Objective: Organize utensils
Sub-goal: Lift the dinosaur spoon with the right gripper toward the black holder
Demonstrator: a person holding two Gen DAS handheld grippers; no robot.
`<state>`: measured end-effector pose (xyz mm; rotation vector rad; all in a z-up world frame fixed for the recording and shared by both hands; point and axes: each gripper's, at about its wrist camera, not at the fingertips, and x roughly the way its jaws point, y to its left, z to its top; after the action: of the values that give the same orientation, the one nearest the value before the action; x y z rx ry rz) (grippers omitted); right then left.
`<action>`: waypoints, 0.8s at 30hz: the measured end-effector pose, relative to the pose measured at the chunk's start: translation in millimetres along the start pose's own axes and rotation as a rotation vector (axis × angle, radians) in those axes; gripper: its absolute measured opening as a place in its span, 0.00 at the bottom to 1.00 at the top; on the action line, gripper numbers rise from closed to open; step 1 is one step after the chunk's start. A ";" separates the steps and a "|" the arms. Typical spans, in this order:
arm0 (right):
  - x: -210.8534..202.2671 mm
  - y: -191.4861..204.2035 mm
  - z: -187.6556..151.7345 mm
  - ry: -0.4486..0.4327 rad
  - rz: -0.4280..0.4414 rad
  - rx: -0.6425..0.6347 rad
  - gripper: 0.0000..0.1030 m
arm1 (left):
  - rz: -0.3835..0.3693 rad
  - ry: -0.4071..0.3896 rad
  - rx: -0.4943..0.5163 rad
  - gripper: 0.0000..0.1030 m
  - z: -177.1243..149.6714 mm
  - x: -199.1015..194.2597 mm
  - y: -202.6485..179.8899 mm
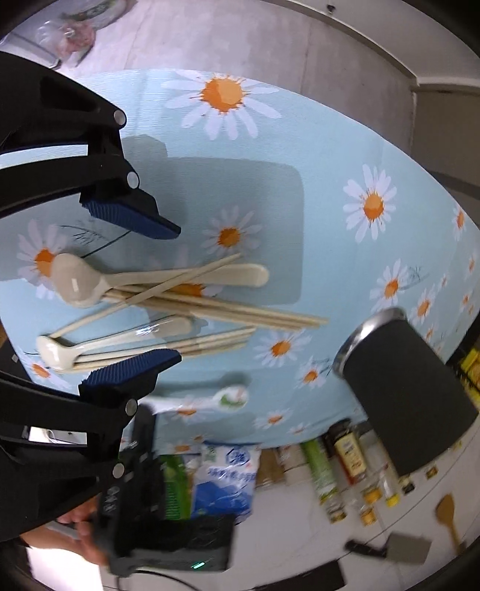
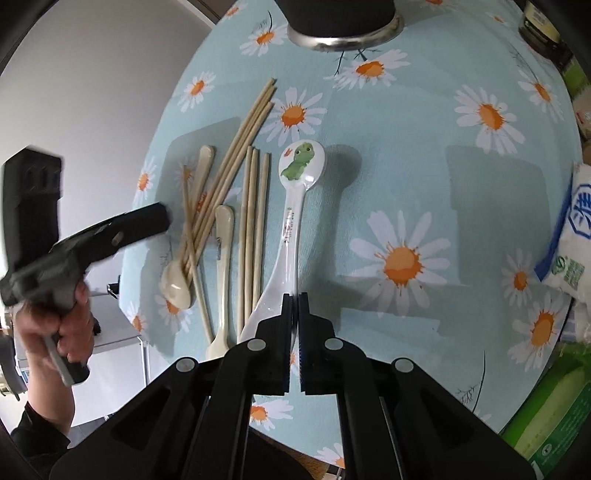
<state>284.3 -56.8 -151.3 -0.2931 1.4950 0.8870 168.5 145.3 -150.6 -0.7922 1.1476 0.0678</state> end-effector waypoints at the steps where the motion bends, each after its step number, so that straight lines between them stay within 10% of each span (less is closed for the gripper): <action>1: -4.8 1.5 -2.3 -0.006 0.005 0.002 0.04 | 0.012 0.004 -0.009 0.51 2.6 1.7 1.1; 17: -32.8 -13.7 -36.4 -0.070 0.062 -0.002 0.04 | 0.126 0.018 -0.113 0.06 18.3 13.1 -5.7; 24: -43.3 -19.4 -41.7 -0.077 0.083 -0.019 0.04 | 0.169 -0.013 -0.092 0.05 16.0 10.6 -15.6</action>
<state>273.3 -111.9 -122.2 -0.2092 1.4362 0.9682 192.6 139.8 -148.3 -0.7735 1.2037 0.2682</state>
